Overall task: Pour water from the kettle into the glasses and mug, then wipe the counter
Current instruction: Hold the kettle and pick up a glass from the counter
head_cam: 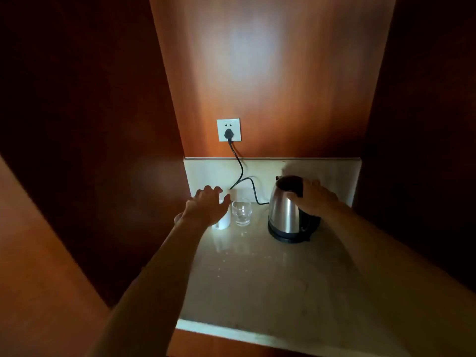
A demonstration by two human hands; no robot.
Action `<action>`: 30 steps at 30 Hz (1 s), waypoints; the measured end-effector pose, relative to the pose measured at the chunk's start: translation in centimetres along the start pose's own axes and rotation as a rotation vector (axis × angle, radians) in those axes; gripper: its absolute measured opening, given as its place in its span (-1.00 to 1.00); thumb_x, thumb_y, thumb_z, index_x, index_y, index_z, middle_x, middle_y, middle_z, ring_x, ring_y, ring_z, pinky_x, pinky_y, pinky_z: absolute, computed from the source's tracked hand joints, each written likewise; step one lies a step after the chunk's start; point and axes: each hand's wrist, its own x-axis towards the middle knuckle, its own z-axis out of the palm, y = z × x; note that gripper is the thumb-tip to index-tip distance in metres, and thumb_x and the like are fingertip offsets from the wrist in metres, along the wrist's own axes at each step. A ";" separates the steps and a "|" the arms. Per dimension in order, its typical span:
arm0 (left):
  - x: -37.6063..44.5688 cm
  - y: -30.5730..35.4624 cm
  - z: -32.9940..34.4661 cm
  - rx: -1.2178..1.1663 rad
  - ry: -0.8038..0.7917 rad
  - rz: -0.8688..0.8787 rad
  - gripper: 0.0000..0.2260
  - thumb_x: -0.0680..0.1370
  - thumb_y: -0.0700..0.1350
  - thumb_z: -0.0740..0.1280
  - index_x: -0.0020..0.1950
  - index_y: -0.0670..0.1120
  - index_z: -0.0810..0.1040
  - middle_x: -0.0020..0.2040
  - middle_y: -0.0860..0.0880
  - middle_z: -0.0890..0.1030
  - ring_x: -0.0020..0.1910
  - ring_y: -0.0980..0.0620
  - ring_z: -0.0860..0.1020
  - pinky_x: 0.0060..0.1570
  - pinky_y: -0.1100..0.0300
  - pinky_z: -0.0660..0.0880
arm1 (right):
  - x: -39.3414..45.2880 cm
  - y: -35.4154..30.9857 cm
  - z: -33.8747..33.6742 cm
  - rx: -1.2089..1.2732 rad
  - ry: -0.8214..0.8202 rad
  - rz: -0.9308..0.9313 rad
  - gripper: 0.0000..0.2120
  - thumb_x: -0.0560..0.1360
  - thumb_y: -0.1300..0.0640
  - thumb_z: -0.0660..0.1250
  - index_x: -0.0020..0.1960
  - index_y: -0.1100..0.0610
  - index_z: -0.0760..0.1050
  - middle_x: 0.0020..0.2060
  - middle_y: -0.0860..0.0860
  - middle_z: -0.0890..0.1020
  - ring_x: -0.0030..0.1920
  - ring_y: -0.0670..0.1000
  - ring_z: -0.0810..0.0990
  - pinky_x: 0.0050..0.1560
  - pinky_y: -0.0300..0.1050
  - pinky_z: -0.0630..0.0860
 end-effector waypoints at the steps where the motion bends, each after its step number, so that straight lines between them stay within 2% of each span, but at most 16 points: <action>1: 0.4 0.1 0.3 0.001 -0.004 0.008 -0.53 0.64 0.24 0.11 0.45 0.05 0.43 0.37 -0.10 0.50 0.35 -0.16 0.48 0.25 -0.12 0.45 | 0.3 0.7 0.5 0.035 0.013 0.028 -0.34 0.62 -0.32 0.22 0.50 0.15 0.37 0.35 0.21 0.53 0.25 0.24 0.58 0.22 0.14 0.55; 3: 1.4 0.1 1.4 -0.010 -0.001 -0.007 -0.54 0.63 0.25 0.11 0.43 0.06 0.44 0.35 -0.10 0.51 0.33 -0.15 0.49 0.22 -0.12 0.46 | 1.0 2.3 1.7 0.163 0.025 0.084 -0.34 0.60 -0.30 0.28 0.40 0.23 0.43 0.23 0.20 0.61 0.13 0.23 0.63 0.05 0.05 0.58; 5: 2.1 0.2 2.1 -0.021 -0.030 -0.038 -0.54 0.63 0.26 0.11 0.42 0.06 0.45 0.35 -0.09 0.51 0.32 -0.15 0.49 0.22 -0.12 0.47 | 1.1 3.7 3.0 0.350 0.006 0.130 -0.34 0.54 -0.35 0.34 0.30 0.21 0.48 0.09 0.13 0.62 0.02 0.18 0.64 -0.09 -0.04 0.54; 8: 2.7 0.1 3.0 0.005 -0.066 -0.088 -0.56 0.64 0.24 0.12 0.40 0.04 0.47 0.34 -0.11 0.52 0.31 -0.16 0.51 0.25 -0.10 0.47 | 1.3 4.7 3.6 0.493 0.056 0.133 -0.50 0.45 -0.42 0.38 -0.15 0.05 0.58 -0.26 -0.04 0.65 -0.27 -0.05 0.62 -0.32 -0.17 0.50; 11: 2.5 0.0 4.5 0.043 -0.137 -0.143 -0.58 0.66 0.18 0.13 0.40 -0.03 0.45 0.38 -0.14 0.46 0.35 -0.19 0.46 0.27 -0.11 0.43 | 1.4 4.9 4.6 0.614 0.117 0.094 -0.45 0.49 -0.34 0.43 -0.32 0.16 0.60 -0.48 0.03 0.65 -0.45 -0.01 0.65 -0.40 -0.17 0.52; 13: 2.1 0.4 5.3 0.129 -0.156 -0.167 -0.55 0.67 0.19 0.10 0.44 -0.03 0.42 0.41 -0.13 0.43 0.37 -0.17 0.44 0.28 -0.10 0.42 | 1.3 5.0 5.2 0.827 0.094 0.110 -0.42 0.49 -0.31 0.45 -0.40 0.18 0.54 -0.57 0.04 0.61 -0.54 0.00 0.62 -0.40 -0.18 0.55; 15: 1.7 0.7 5.8 0.196 -0.163 -0.196 -0.56 0.68 0.20 0.07 0.46 0.03 0.40 0.41 -0.10 0.43 0.39 -0.13 0.44 0.28 -0.11 0.40 | 1.3 5.4 5.3 1.025 0.025 0.131 -0.40 0.48 -0.34 0.44 -0.45 0.14 0.48 -0.58 0.06 0.55 -0.58 0.01 0.53 -0.44 -0.17 0.55; 17: 1.4 0.4 6.0 0.219 -0.159 -0.218 -0.58 0.67 0.21 0.05 0.43 0.07 0.42 0.39 -0.07 0.46 0.37 -0.11 0.46 0.26 -0.10 0.40 | 1.7 6.2 5.0 1.172 -0.051 0.127 -0.41 0.47 -0.32 0.45 -0.46 0.11 0.44 -0.58 0.05 0.45 -0.62 0.01 0.39 -0.53 -0.19 0.40; 20: 1.4 -1.3 6.1 0.185 -0.123 -0.225 -0.58 0.66 0.21 0.08 0.37 0.03 0.49 0.33 -0.10 0.52 0.31 -0.15 0.52 0.27 -0.06 0.46 | 2.7 7.5 4.4 1.217 -0.078 0.107 -0.42 0.48 -0.25 0.46 -0.46 0.15 0.41 -0.61 0.05 0.40 -0.64 0.01 0.30 -0.51 -0.16 0.27; 23: 1.2 -3.4 5.9 0.109 -0.086 -0.295 -0.58 0.66 0.19 0.11 0.37 -0.02 0.49 0.33 -0.15 0.50 0.35 -0.18 0.46 0.28 -0.05 0.43 | 3.1 7.7 4.7 1.132 -0.002 0.095 -0.40 0.44 -0.31 0.46 -0.44 0.17 0.44 -0.59 0.07 0.46 -0.62 0.03 0.39 -0.51 -0.14 0.38; 26: 0.8 -5.8 5.7 0.080 -0.069 -0.355 -0.58 0.64 0.18 0.16 0.39 -0.01 0.49 0.35 -0.16 0.47 0.37 -0.19 0.41 0.33 -0.07 0.41 | 2.9 7.4 5.9 1.011 0.184 0.135 -0.42 0.40 -0.36 0.47 -0.35 0.18 0.55 -0.50 0.05 0.59 -0.49 0.03 0.56 -0.42 -0.11 0.51; 30: 0.6 -8.5 5.6 0.012 -0.083 -0.414 -0.46 0.56 0.32 0.22 0.44 0.05 0.44 0.37 -0.15 0.45 0.37 -0.22 0.43 0.25 -0.09 0.47 | 3.0 7.0 6.7 1.036 0.240 0.168 -0.45 0.42 -0.34 0.48 -0.35 0.15 0.55 -0.48 0.03 0.59 -0.43 0.06 0.57 -0.37 -0.09 0.48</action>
